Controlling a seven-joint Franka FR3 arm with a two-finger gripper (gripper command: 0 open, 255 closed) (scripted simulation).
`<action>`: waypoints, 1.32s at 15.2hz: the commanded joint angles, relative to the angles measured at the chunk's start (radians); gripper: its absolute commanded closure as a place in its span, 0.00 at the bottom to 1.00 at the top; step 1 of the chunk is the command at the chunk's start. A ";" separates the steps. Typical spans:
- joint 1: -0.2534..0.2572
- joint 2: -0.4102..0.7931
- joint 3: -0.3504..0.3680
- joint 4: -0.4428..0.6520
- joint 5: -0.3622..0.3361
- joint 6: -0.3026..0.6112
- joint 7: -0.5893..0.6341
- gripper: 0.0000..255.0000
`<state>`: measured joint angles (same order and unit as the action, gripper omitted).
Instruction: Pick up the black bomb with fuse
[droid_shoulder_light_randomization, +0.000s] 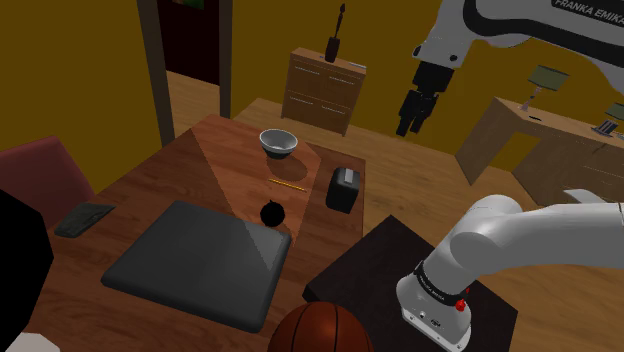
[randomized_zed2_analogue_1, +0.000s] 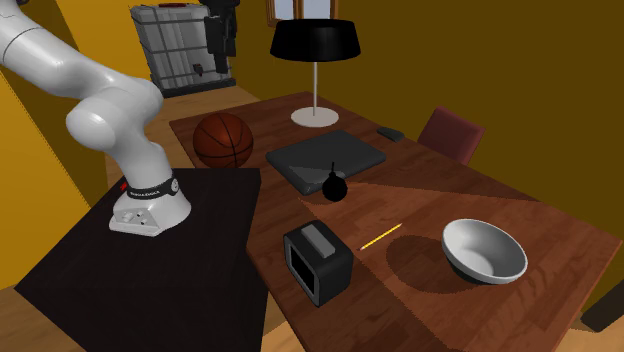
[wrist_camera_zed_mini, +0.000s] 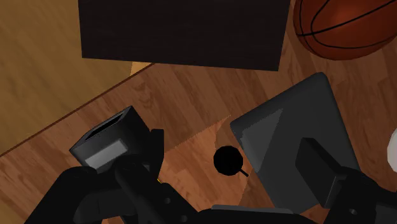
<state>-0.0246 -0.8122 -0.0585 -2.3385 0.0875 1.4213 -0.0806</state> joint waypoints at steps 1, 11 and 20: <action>0.000 0.000 0.000 0.000 0.000 0.000 0.000 0.00; 0.040 0.121 0.148 -0.200 0.026 0.393 0.080 0.00; 0.050 0.388 0.284 -0.249 -0.010 0.762 0.187 0.00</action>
<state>0.0264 -0.4611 0.2095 -2.5869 0.0867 2.1372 0.0903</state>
